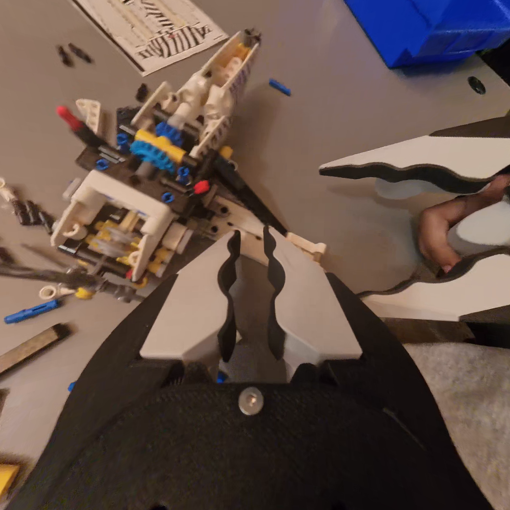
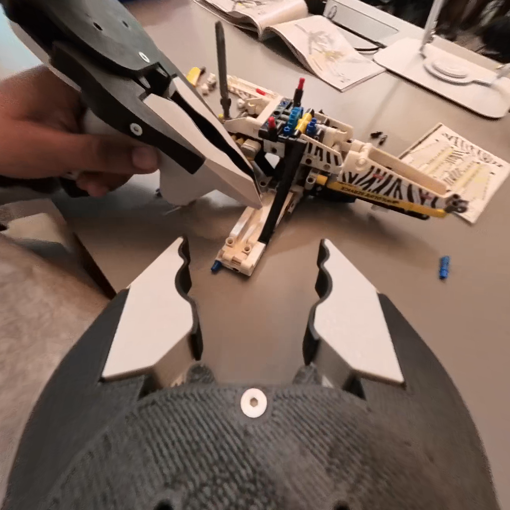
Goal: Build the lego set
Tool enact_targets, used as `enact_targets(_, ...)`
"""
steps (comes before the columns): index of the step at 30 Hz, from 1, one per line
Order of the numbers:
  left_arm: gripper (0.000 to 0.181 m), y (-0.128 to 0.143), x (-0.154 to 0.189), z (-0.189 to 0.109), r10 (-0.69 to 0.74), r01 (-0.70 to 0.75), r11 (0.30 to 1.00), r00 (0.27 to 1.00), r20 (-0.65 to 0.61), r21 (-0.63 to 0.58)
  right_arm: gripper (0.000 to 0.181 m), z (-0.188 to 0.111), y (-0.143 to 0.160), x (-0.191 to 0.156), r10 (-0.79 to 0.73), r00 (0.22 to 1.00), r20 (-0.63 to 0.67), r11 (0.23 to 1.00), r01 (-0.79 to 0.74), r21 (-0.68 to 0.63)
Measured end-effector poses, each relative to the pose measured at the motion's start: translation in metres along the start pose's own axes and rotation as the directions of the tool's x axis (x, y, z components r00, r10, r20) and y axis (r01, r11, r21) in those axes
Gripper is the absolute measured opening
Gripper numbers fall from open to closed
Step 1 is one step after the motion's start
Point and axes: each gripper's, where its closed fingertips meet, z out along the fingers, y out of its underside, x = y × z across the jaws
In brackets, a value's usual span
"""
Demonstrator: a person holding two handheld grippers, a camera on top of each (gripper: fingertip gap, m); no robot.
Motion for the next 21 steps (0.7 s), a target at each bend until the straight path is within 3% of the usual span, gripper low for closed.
enact_targets(5,0.016,-0.015,0.015,-0.021,0.059,-0.059,0.995,0.998,0.005,0.082,0.09,-0.002,-0.008,-0.001,0.046,0.997,-0.054,0.998,-0.043,0.048)
enact_targets(10,0.012,-0.034,-0.018,-0.066,-0.005,-0.011,0.973,0.998,0.068,0.229,0.077,0.013,0.006,-0.004,0.072,0.989,-0.131,0.995,-0.079,-0.053)
enact_targets(16,0.018,-0.03,-0.033,-0.084,-0.126,0.136,0.95,0.991,-0.053,0.282,0.069,0.023,0.014,-0.015,0.073,0.988,-0.135,0.99,-0.088,-0.107)
enact_targets(21,0.019,-0.029,-0.026,-0.087,-0.144,0.181,0.937,0.979,-0.142,0.298,0.042,0.028,0.018,-0.007,0.165,0.978,-0.13,0.972,-0.183,-0.146)
